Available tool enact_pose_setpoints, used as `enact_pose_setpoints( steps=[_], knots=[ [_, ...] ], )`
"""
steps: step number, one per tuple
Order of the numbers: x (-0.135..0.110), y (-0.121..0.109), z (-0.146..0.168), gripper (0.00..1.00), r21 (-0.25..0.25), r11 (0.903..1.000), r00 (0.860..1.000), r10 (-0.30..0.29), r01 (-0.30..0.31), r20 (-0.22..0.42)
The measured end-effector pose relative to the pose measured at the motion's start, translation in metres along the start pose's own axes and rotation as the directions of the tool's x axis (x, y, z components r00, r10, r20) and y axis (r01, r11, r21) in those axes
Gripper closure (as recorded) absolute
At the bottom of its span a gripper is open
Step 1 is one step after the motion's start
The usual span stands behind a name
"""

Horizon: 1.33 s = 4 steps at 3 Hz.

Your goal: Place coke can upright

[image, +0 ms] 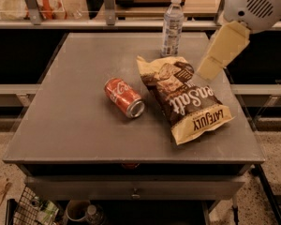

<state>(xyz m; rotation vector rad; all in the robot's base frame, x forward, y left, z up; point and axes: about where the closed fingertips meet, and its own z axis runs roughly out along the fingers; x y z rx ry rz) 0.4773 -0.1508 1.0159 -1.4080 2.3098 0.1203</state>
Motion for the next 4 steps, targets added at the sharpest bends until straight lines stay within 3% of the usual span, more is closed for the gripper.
enact_pose_setpoints(
  steps=[1, 2, 3, 4],
  knots=[
    [-0.016, -0.008, 0.038, 0.00, -0.021, 0.9943, 0.994, 0.105, -0.105, -0.008],
    [-0.031, -0.012, 0.071, 0.00, -0.024, 0.9809, 0.981, 0.194, -0.193, 0.025],
    [-0.031, -0.012, 0.071, 0.00, -0.024, 0.9809, 0.981, 0.194, -0.193, 0.025],
    [-0.046, 0.009, 0.074, 0.00, -0.029, 0.9838, 0.984, 0.177, -0.177, -0.012]
  ],
)
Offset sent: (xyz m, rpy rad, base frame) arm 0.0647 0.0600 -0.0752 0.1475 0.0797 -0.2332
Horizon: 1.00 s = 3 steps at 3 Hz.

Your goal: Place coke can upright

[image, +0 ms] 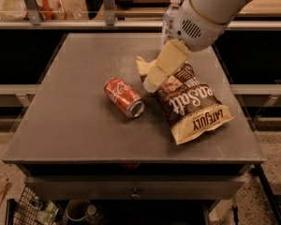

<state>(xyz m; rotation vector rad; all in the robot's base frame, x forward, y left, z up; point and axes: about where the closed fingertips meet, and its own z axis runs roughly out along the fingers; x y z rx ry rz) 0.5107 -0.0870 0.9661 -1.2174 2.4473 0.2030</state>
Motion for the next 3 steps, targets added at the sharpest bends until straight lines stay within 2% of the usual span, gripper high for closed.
enact_pose_setpoints(
  steps=[1, 2, 3],
  knots=[
    [-0.012, 0.031, 0.019, 0.00, -0.009, 0.9999, 0.998, -0.013, 0.013, -0.058],
    [-0.025, 0.050, 0.043, 0.00, -0.005, 1.0000, 0.994, 0.004, -0.005, -0.108],
    [-0.040, 0.058, 0.066, 0.00, 0.018, 0.9980, 0.988, 0.063, -0.061, -0.140]
  ],
)
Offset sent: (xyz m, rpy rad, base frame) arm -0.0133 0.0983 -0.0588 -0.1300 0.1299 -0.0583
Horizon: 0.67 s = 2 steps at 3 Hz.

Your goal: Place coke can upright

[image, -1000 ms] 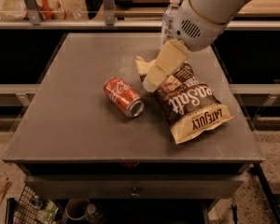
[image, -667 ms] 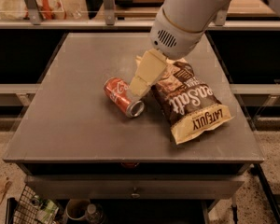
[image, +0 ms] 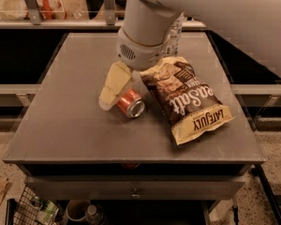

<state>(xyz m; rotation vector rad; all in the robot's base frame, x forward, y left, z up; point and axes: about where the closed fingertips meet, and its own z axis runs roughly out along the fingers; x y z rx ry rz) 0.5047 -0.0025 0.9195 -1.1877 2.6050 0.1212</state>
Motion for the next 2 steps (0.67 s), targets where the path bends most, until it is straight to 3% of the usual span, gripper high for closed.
enact_pose_setpoints(
  steps=[2],
  knots=[
    [-0.020, 0.012, 0.044, 0.00, -0.008, 0.9952, 0.994, 0.097, -0.098, -0.052]
  ],
)
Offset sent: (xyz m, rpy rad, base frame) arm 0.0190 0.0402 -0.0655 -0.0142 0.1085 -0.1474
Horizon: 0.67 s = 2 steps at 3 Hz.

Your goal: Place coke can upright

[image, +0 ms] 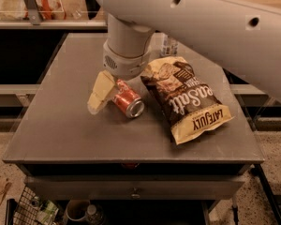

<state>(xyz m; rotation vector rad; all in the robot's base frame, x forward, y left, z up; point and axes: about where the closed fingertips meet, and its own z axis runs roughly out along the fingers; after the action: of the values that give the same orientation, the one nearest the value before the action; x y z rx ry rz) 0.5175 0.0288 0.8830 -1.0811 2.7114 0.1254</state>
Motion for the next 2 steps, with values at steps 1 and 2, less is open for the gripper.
enact_pose_setpoints(
  steps=[1, 2],
  knots=[
    [-0.002, -0.004, 0.022, 0.00, -0.009, 0.9994, 0.999, 0.032, -0.032, -0.021],
    [-0.011, -0.013, 0.032, 0.00, -0.006, 0.9992, 0.999, 0.040, -0.040, -0.015]
  ],
)
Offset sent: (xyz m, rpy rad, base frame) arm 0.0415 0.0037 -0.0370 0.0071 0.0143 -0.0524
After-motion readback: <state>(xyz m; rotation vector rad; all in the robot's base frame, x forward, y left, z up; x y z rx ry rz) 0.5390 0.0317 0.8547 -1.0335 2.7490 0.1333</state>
